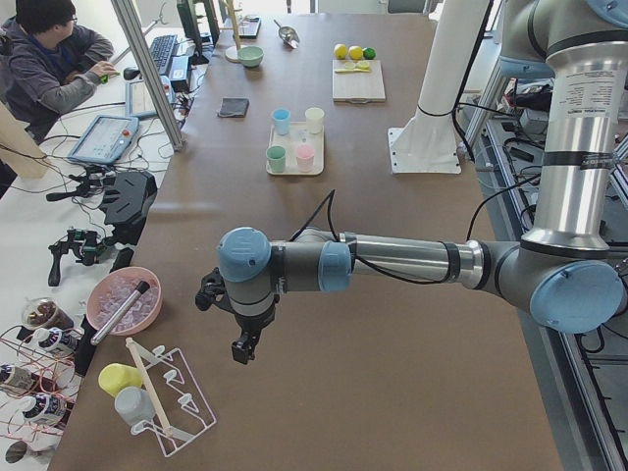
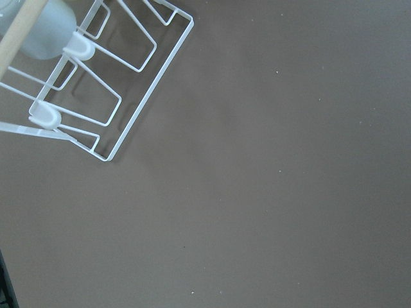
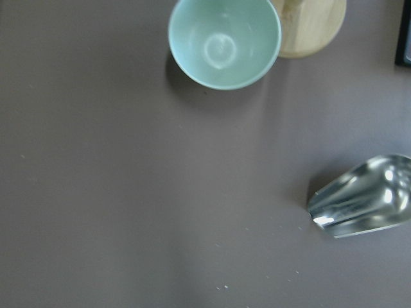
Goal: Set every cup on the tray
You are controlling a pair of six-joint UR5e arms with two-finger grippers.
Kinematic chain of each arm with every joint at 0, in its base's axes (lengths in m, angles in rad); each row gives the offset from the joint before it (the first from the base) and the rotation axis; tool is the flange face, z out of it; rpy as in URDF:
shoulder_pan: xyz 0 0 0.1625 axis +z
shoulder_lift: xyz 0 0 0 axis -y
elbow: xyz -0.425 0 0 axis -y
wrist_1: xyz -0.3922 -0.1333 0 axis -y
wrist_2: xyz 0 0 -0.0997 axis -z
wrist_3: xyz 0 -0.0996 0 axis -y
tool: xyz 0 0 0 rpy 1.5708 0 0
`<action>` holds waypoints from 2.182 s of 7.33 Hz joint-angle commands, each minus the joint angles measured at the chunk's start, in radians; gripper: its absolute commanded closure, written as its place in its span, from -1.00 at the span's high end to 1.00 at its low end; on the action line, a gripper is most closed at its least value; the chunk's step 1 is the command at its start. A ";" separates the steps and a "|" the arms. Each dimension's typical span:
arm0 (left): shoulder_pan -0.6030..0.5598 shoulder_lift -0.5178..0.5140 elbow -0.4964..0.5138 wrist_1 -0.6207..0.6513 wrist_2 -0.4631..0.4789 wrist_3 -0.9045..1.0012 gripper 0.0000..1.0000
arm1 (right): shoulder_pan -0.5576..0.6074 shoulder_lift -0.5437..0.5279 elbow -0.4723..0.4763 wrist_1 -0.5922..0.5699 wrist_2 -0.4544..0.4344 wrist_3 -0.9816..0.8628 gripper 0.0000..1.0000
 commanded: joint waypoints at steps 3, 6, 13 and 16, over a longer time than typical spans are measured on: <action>-0.014 0.091 -0.011 -0.003 -0.011 0.002 0.97 | 0.059 -0.178 -0.112 -0.008 -0.022 -0.114 1.00; -0.017 0.139 -0.052 -0.017 -0.005 0.012 0.97 | 0.059 -0.201 -0.169 0.096 -0.024 -0.114 1.00; -0.016 0.140 -0.054 -0.017 -0.007 0.012 0.97 | 0.083 -0.261 -0.166 0.302 -0.022 -0.114 1.00; -0.017 0.140 -0.054 -0.019 -0.007 0.012 0.97 | 0.083 -0.273 -0.166 0.302 -0.021 -0.114 1.00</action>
